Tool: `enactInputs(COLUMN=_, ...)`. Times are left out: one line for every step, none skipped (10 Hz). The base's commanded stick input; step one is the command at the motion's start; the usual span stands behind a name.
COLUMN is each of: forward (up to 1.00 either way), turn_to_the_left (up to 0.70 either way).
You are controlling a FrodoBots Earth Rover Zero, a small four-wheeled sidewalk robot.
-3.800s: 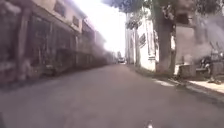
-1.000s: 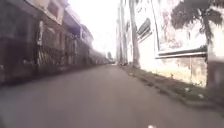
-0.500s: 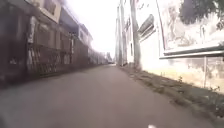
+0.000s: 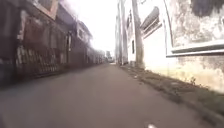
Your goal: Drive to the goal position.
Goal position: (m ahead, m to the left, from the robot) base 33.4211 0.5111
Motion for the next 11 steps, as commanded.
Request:
enactInputs(forward=1.0, turn_to_the_left=0.0)
enactInputs(forward=1.0, turn_to_the_left=0.0)
enactInputs(forward=1.0, turn_to_the_left=0.0)
enactInputs(forward=1.0, turn_to_the_left=0.0)
enactInputs(forward=1.0, turn_to_the_left=0.0)
enactInputs(forward=1.0, turn_to_the_left=0.0)
enactInputs(forward=1.0, turn_to_the_left=0.0)
enactInputs(forward=1.0, turn_to_the_left=0.0)
enactInputs(forward=1.0, turn_to_the_left=0.0)
enactInputs(forward=1.0, turn_to_the_left=0.0)
enactInputs(forward=1.0, turn_to_the_left=0.0)
